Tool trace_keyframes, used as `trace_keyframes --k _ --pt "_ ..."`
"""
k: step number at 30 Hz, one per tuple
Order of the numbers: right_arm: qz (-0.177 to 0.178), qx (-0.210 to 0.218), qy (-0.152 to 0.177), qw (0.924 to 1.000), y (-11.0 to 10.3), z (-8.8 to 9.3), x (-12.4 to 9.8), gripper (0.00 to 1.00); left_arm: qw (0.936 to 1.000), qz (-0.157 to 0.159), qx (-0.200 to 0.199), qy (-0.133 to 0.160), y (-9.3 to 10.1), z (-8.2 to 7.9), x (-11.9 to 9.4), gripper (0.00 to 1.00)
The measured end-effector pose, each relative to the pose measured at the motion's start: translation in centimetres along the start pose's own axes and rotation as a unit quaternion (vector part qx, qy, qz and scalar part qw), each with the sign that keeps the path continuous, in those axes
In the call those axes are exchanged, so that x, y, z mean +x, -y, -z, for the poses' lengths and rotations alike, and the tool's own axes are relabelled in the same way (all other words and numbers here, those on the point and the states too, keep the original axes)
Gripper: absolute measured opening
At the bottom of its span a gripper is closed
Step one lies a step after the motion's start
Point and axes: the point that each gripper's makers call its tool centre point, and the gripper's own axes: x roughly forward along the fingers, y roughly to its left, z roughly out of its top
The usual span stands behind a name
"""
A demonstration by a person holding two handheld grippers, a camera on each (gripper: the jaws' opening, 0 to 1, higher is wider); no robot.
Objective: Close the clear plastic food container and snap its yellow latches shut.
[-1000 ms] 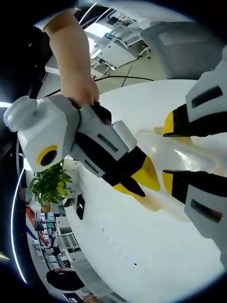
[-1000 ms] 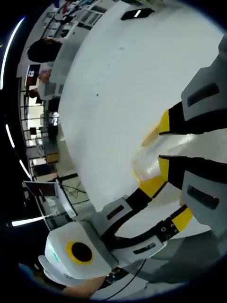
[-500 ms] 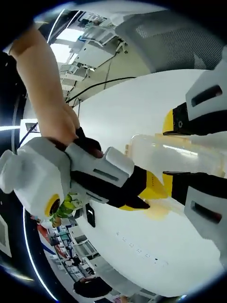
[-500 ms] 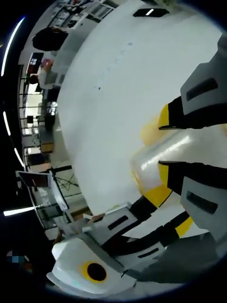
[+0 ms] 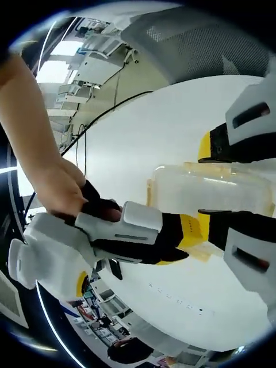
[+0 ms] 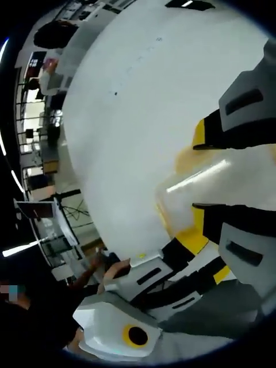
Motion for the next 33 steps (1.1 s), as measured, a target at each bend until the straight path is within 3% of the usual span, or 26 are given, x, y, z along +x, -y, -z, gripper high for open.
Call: trace_keyframes --k 10,15,20,21,22,23,25,27,33 --pt "-0.036 -0.028 -0.037 0.9983 -0.3 0.7 0.3 0.34 0.9990 -0.004 0.041 -0.017 0.7 0.5 0.4 0.26" --pt "-0.048 -0.035 -0.044 0.9972 -0.4 0.8 0.5 0.35 0.9960 -0.020 0.076 -0.043 0.7 1.2 0.5 0.27" --pt "-0.071 -0.042 -0.060 0.9947 -0.6 0.8 0.7 0.35 0.9900 -0.042 0.117 -0.066 0.8 1.5 0.8 0.28" --pt "-0.083 -0.044 -0.065 0.9935 -0.7 0.9 0.7 0.36 0.9863 -0.049 0.138 -0.075 0.8 1.5 0.8 0.29" --pt "-0.109 -0.061 -0.076 0.9893 -1.2 1.3 0.7 0.38 0.9842 -0.053 0.148 -0.081 0.8 1.6 0.9 0.29" --pt "-0.112 -0.081 -0.073 0.9877 -1.0 1.2 0.8 0.38 0.9825 -0.056 0.157 -0.084 1.0 1.5 1.0 0.29" --pt "-0.134 -0.080 -0.089 0.9838 -1.2 1.5 0.6 0.38 0.9799 -0.056 0.169 -0.091 1.3 1.5 1.1 0.29" --pt "-0.150 -0.088 -0.105 0.9791 -1.1 1.6 0.6 0.39 0.9733 -0.061 0.195 -0.104 1.3 1.7 1.1 0.29" --pt "-0.167 -0.083 -0.133 0.9734 -0.8 1.7 0.7 0.37 0.9707 -0.071 0.200 -0.113 1.2 1.7 1.2 0.30"
